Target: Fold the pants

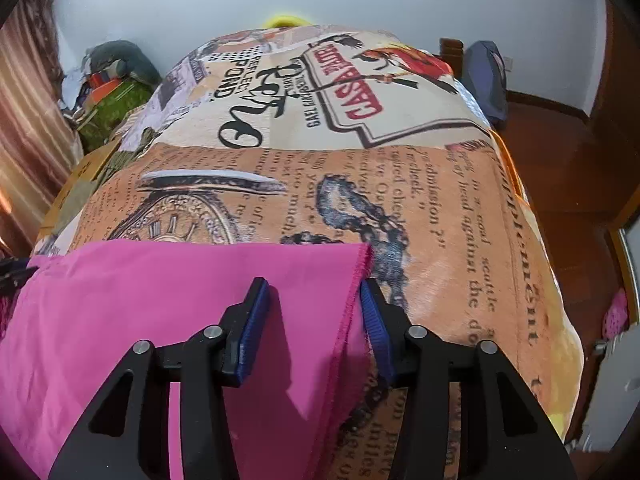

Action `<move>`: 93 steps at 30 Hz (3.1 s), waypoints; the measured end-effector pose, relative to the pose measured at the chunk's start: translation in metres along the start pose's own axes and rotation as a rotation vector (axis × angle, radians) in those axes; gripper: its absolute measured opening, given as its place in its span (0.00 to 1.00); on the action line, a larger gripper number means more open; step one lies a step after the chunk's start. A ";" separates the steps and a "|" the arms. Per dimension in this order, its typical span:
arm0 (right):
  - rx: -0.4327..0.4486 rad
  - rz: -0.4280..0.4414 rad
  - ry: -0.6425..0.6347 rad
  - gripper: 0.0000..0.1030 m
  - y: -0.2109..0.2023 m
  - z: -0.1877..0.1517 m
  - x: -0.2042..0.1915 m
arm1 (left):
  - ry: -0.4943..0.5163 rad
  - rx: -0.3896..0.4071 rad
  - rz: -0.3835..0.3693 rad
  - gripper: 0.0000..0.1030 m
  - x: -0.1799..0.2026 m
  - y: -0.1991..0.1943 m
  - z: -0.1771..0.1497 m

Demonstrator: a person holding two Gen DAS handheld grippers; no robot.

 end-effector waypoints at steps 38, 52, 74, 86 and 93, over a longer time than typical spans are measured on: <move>-0.083 0.149 -0.223 0.48 0.018 0.008 -0.098 | 0.166 -0.018 0.006 0.54 0.065 0.023 0.001; -0.149 -0.011 -0.119 0.48 -0.017 -0.030 -0.027 | 0.127 0.049 0.024 0.65 0.033 -0.009 -0.016; 0.157 0.095 -0.156 0.48 -0.152 -0.030 -0.119 | 0.047 0.235 0.052 0.78 0.061 -0.155 -0.087; 0.001 0.109 -0.147 0.48 -0.102 -0.085 -0.138 | -0.072 0.060 -0.075 0.78 0.060 -0.126 -0.151; 0.014 0.120 -0.151 0.48 -0.101 -0.091 -0.137 | -0.165 -0.041 -0.194 0.78 0.061 -0.100 -0.165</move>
Point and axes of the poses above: each gripper's, at about its wrist camera, not at the fingertips, and y roughly the way its jaws point, x to its right, z to its top, the point moved 3 cm from there along y, roughly the way its jaws point, and after that the axes turned 8 degrees about -y, right-handed, at the moved point
